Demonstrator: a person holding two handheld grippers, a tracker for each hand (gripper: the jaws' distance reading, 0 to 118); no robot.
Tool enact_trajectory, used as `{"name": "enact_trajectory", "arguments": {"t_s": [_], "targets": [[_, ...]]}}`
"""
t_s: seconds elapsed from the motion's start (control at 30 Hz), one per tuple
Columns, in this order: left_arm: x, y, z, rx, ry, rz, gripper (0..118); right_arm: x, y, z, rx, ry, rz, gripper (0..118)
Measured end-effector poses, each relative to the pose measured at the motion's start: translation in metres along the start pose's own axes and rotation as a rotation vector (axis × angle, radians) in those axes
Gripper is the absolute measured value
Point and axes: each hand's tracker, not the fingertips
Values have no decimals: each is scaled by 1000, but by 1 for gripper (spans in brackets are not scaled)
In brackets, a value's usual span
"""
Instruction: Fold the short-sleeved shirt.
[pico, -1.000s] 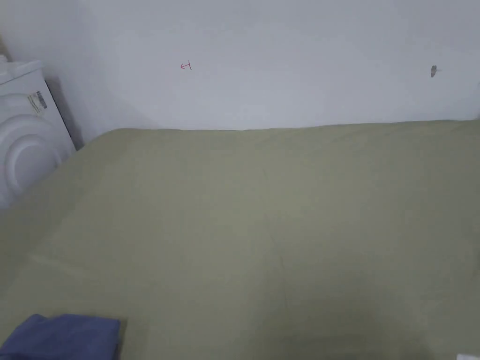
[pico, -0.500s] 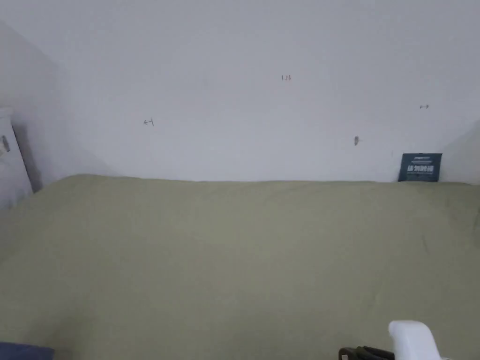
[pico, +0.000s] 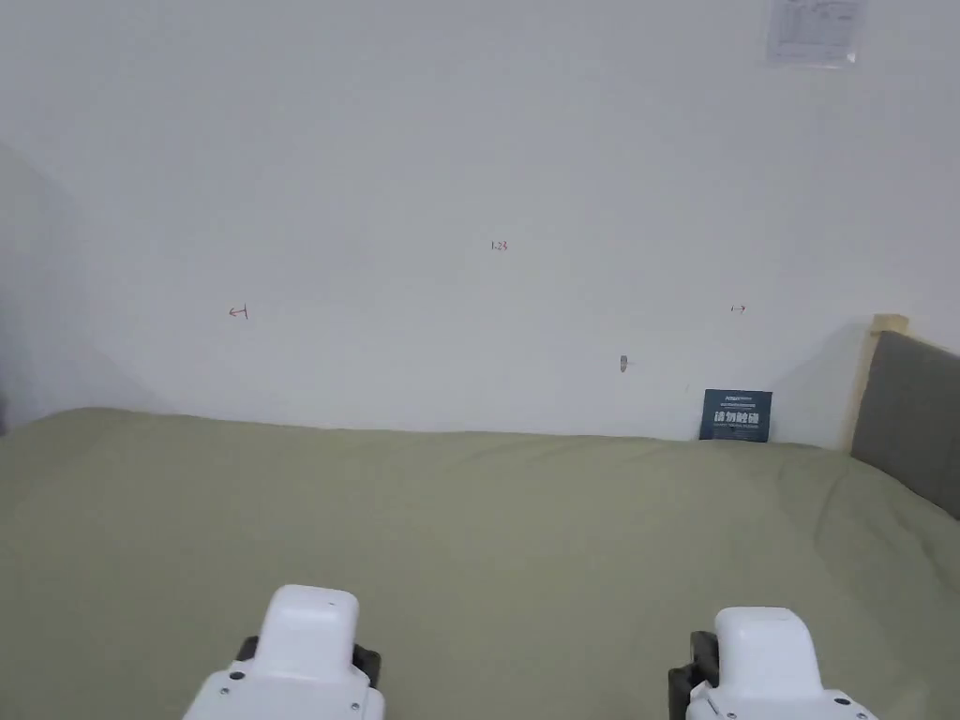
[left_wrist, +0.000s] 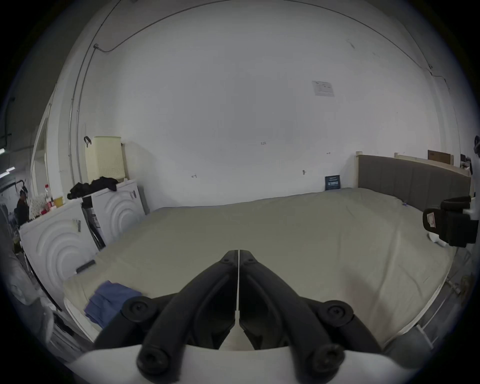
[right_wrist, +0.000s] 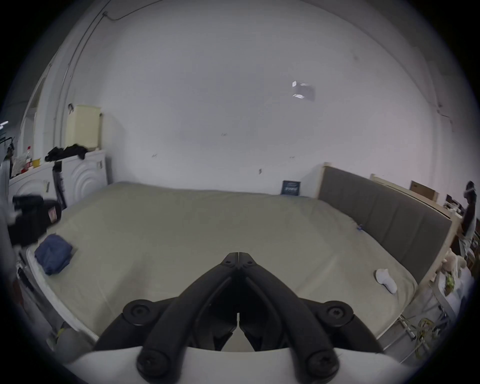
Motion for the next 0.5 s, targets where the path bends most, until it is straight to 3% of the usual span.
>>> {"name": "enact_trajectory", "arguments": {"t_s": [0.1, 0.5], "targets": [[4, -4, 1, -37, -41, 102, 0, 0, -5, 7, -1, -53, 7, 1], [-6, -2, 4, -49, -16, 101, 0, 3, -6, 9, -13, -79, -1, 1]]}}
